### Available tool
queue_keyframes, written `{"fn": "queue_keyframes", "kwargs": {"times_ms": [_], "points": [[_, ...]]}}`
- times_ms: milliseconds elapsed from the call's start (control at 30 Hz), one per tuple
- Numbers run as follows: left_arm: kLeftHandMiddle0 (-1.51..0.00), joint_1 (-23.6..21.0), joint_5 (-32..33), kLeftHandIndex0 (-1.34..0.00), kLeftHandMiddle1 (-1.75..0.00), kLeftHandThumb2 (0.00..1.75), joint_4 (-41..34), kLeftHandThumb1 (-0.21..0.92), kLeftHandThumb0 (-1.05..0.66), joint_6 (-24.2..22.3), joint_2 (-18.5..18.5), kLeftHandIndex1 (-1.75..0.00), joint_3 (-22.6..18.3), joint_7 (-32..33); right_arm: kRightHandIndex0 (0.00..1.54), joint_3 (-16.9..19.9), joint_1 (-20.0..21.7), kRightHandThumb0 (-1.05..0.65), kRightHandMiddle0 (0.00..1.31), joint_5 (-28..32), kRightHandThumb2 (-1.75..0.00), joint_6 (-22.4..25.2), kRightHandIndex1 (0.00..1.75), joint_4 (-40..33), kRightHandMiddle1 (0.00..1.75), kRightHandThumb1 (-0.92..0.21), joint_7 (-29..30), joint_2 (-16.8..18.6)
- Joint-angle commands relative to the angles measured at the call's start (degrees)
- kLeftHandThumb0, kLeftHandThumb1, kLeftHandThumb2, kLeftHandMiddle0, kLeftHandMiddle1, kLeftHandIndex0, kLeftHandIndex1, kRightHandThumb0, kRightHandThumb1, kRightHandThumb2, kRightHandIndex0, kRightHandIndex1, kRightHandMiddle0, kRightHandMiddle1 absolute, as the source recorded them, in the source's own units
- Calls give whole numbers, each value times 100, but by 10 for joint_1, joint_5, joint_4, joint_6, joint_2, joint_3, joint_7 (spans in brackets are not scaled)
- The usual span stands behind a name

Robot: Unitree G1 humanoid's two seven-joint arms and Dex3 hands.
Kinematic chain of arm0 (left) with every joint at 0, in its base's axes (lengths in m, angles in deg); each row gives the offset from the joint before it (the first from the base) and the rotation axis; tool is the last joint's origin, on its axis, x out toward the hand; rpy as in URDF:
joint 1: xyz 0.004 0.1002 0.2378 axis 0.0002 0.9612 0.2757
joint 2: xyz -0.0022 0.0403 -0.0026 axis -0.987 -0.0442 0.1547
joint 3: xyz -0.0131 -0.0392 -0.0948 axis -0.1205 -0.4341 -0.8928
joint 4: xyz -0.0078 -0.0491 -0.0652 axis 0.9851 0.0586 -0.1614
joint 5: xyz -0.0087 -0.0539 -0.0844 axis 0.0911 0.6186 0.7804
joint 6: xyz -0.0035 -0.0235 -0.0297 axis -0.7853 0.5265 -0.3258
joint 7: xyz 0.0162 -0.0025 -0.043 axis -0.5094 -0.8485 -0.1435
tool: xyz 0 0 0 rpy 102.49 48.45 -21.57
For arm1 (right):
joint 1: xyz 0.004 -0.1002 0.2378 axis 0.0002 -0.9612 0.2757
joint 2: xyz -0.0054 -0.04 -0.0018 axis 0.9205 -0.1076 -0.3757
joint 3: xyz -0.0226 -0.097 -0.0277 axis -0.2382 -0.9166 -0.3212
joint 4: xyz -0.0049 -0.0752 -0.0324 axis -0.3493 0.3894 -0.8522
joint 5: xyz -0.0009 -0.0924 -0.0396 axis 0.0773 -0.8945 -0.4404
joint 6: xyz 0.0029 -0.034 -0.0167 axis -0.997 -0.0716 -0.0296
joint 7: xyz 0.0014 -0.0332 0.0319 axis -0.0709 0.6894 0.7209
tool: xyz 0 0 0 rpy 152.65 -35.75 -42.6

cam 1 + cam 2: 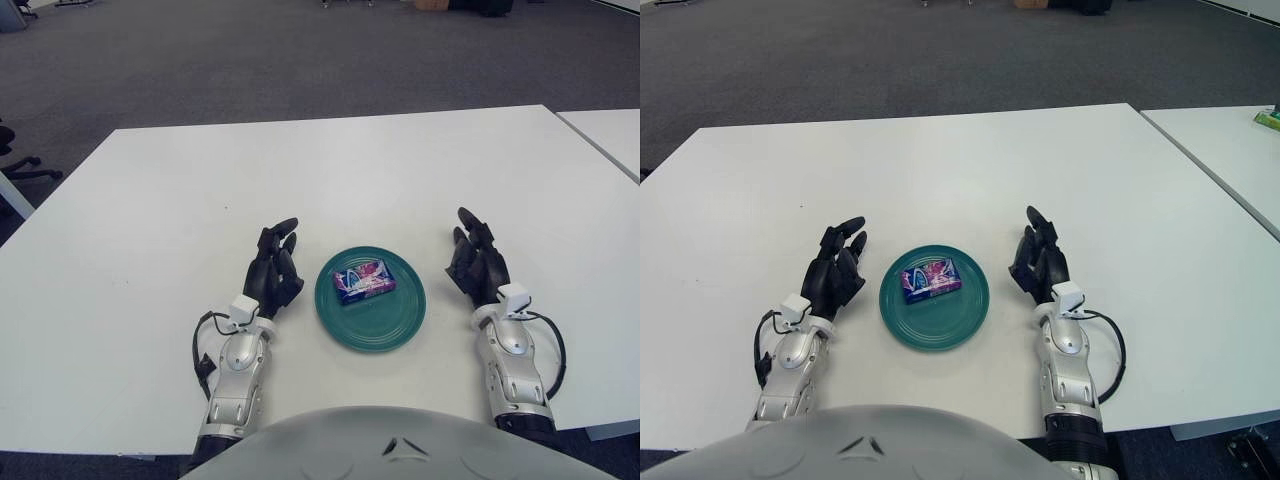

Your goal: Put the gum into the plate.

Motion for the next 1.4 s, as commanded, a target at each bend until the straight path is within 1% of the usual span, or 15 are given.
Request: {"fn": "queue_keyframes", "kwargs": {"times_ms": [0,233,400,833,1367], "points": [[-44,-6,10,-19,-11,102,10,92,-97,-1,-4,-101,-9,-6,19,-2,-13,-91,0,-2,-94,26,2,-2,46,-92,9,8],[-45,-9,13,-19,-11,101,19,92,-96,-2,-3,-101,-18,-9,28,-4,-28,-89,0,-6,-92,34,5,12,56,-92,21,11],[-45,-11,12,-18,-11,102,25,92,-96,-4,-2,-101,-21,-7,32,-10,-34,-86,0,-16,-92,42,6,16,59,-92,31,13],[-49,-15,24,-15,-14,99,39,92,-95,-11,6,-100,-27,-14,36,-23,-43,-77,0,-26,-93,53,6,16,59,-92,37,15],[-48,-16,18,-11,-15,97,46,92,-95,3,14,-100,-28,-8,38,-26,-47,-73,0,-22,-92,72,5,4,58,-92,37,21]]}}
